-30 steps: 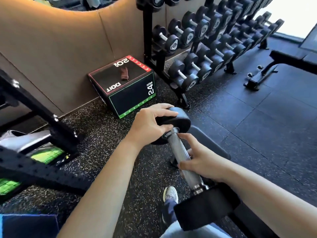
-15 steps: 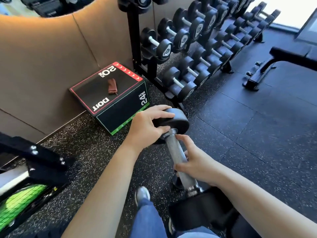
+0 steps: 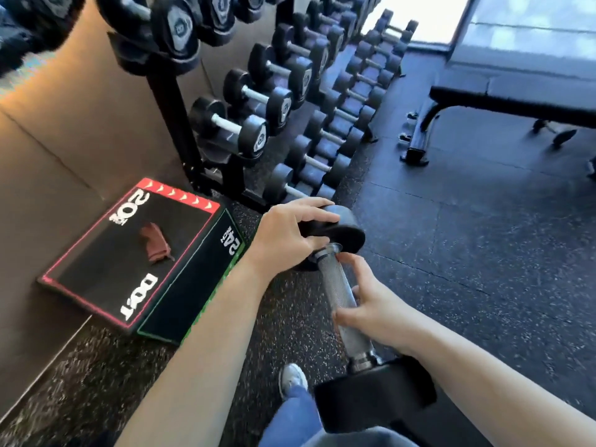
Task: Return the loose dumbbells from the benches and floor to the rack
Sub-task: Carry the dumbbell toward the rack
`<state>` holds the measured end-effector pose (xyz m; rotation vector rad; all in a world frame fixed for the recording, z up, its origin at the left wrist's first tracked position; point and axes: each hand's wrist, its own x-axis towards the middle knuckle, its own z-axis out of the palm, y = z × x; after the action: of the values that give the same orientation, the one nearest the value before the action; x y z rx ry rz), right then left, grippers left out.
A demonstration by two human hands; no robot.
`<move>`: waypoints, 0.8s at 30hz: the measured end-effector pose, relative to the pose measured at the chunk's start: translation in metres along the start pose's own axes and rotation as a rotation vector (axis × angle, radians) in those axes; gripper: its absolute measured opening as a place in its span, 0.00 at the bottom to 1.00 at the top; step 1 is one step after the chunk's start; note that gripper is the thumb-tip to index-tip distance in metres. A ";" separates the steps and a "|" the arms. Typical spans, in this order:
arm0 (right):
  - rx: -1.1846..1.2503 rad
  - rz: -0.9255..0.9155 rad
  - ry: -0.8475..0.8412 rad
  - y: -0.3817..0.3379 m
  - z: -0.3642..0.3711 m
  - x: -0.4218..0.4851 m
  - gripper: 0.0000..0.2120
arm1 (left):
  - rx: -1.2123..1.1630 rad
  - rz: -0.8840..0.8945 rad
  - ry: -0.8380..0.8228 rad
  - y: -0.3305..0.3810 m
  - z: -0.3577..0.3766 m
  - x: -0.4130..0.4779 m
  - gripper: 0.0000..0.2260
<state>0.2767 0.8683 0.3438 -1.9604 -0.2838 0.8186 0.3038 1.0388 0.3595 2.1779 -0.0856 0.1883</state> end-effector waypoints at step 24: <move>0.279 0.059 0.219 -0.064 -0.143 0.197 0.34 | -0.037 0.229 -0.284 -0.039 0.007 0.301 0.16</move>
<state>0.5252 0.9026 0.3589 -1.7814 0.0189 0.6359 0.6062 1.0582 0.3749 2.1425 -0.4966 0.0043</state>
